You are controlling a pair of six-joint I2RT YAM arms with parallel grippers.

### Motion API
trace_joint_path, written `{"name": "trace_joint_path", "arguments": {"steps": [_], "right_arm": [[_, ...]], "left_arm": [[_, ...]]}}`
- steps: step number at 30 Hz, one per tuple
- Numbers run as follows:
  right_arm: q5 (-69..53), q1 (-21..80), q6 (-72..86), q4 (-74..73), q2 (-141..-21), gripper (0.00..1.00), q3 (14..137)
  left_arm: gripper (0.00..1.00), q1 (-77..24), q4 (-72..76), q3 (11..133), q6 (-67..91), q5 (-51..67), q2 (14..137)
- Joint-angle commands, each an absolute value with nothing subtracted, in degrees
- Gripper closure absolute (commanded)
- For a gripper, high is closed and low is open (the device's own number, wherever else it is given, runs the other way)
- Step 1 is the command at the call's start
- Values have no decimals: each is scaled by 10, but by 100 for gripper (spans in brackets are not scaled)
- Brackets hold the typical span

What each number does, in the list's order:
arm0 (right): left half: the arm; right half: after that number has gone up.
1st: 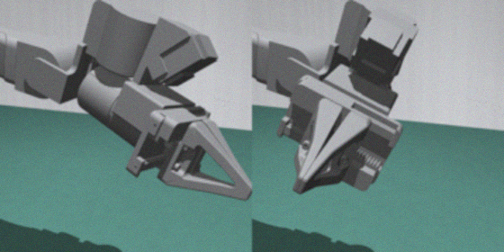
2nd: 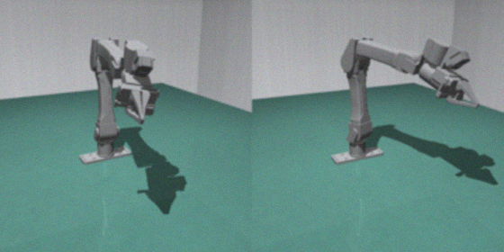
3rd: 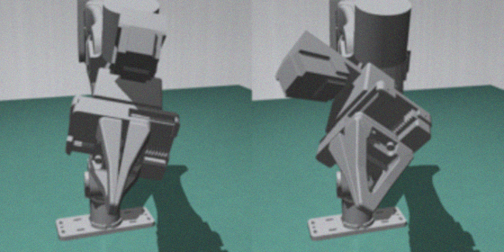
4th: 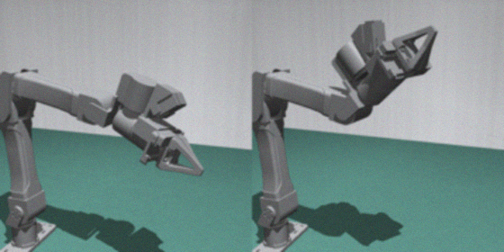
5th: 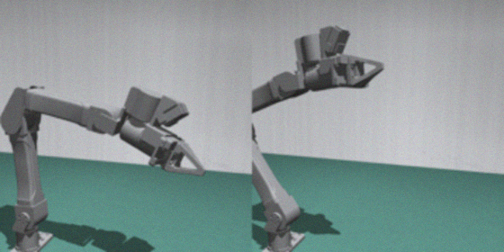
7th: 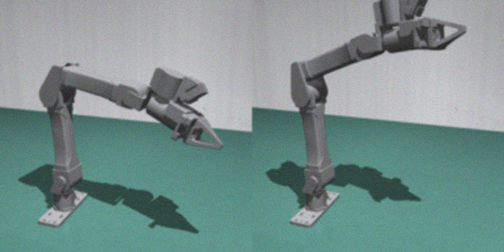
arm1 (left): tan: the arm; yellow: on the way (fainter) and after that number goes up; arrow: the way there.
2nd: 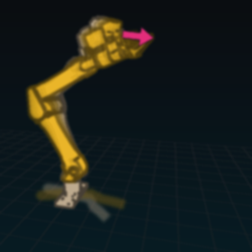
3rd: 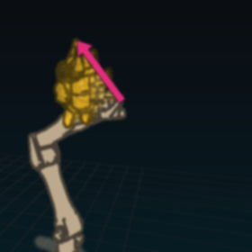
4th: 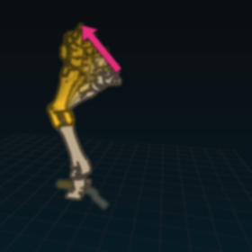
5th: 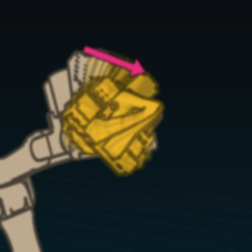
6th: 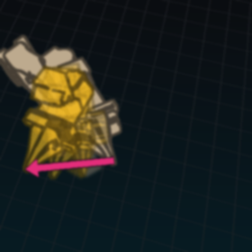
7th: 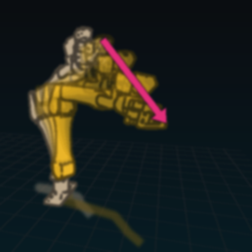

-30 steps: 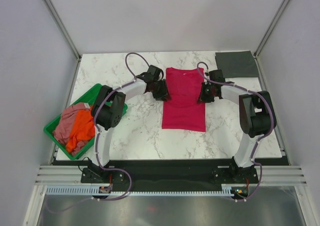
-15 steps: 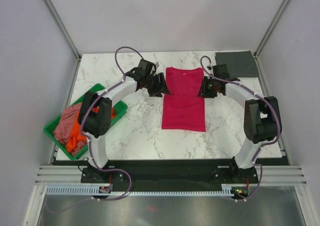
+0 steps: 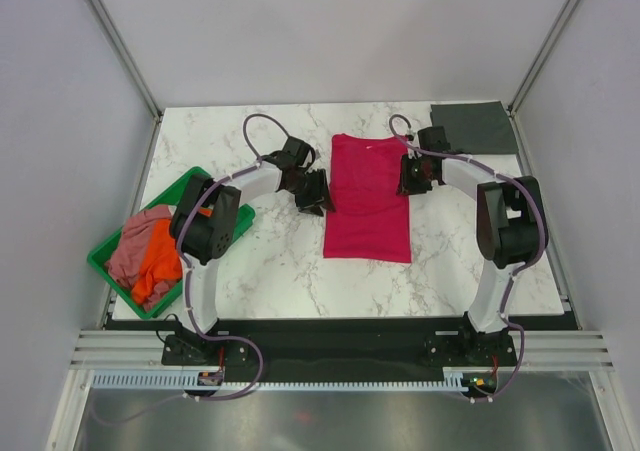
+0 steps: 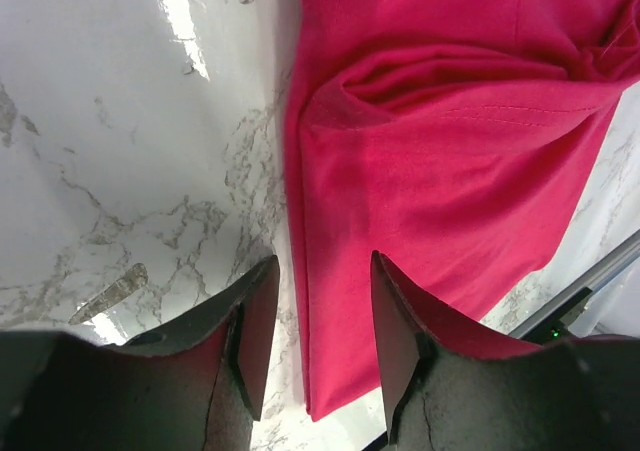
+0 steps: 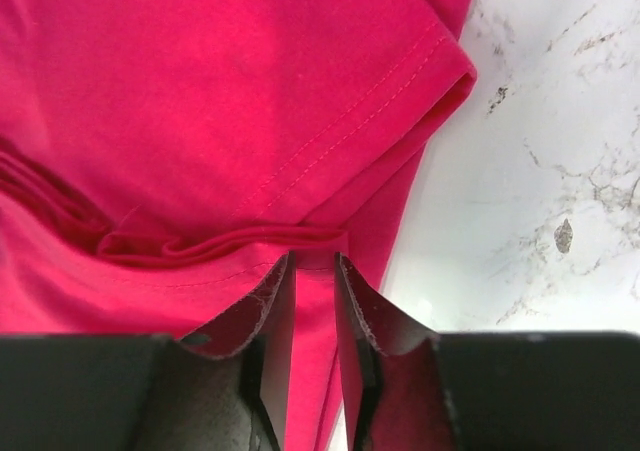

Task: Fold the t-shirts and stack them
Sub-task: Fold the tshirt

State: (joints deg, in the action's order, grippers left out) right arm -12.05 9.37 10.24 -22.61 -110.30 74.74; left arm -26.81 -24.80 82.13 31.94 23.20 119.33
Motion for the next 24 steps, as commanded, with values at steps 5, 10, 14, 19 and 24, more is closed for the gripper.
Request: {"name": "trace_joint_path", "arguments": {"steps": [5, 10, 14, 19, 24], "right_arm": [[-55, 92, 85, -229, -1123, 78, 764], [18, 93, 105, -227, -1086, 100, 746], [34, 92, 116, -212, -1074, 100, 725], [25, 93, 127, -200, -1086, 99, 707], [52, 92, 141, -217, -1068, 70, 715]], "left_arm": [[50, -268, -250, 836, 298, 195, 1231], [52, -267, -262, 832, 312, 158, 1250], [54, -267, -265, 835, 315, 149, 1259], [55, -267, -269, 844, 316, 151, 1266], [55, -263, -286, 850, 309, 144, 1222]]}}
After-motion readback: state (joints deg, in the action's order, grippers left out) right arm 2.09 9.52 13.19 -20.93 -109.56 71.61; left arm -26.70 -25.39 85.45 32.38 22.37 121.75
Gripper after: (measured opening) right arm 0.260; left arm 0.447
